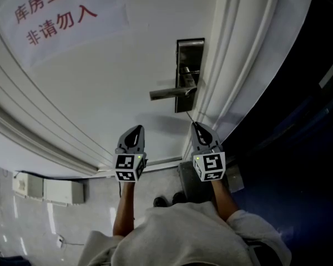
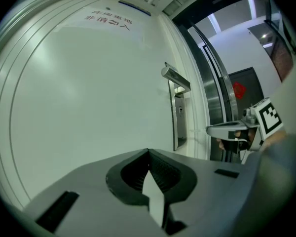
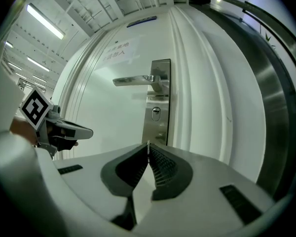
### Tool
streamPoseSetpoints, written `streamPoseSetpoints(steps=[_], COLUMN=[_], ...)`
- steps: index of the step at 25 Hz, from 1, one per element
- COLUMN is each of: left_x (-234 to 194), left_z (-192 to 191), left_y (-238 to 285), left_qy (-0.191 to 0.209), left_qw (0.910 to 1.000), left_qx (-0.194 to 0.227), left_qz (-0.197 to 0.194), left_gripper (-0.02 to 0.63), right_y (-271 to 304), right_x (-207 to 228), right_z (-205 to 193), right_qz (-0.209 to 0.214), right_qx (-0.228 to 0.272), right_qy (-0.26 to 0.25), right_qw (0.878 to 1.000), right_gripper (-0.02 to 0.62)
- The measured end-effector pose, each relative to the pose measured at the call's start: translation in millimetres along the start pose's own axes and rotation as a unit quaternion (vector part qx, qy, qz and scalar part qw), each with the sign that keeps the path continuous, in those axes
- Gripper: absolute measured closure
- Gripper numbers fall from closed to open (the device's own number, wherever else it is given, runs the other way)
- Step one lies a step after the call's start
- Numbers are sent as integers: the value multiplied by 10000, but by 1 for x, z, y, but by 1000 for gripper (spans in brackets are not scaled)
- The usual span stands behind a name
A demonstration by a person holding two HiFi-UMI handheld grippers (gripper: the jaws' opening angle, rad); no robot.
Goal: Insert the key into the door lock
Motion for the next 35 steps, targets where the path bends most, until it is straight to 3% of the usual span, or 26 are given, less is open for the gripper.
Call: streamPoseSetpoints(steps=[18,25,30,35], left_x=[-1,-3,-4,-6], left_z=[5,4,4,2], left_y=[3,3,2,2], left_qy=[15,-10,-3,16], left_qw=[9998,9998,9998,9998], left_qx=[67,70,68,47], left_qz=[-181,-175,-183,-200], left_gripper=[589,589,589,589], right_y=[13,14,16,18], right_x=[18,14,9,0], right_z=[67,71,74,69], right_qz=[-193,-161,-130,-229], right_qx=[625,703,729,675], right_qy=[-478,-1370,-2391,-3948], right_qw=[9967,9879,9682,9160], right_gripper=[565,565,565,565])
Point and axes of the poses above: the fingertips, and each gripper's own axes: y forward along the fingers, x to its right, z out of its top, the point moved 2 cm from there along -y, backward along the fingers, and after that the axes turned 7 degrees about -z, right-handed, at the moved point
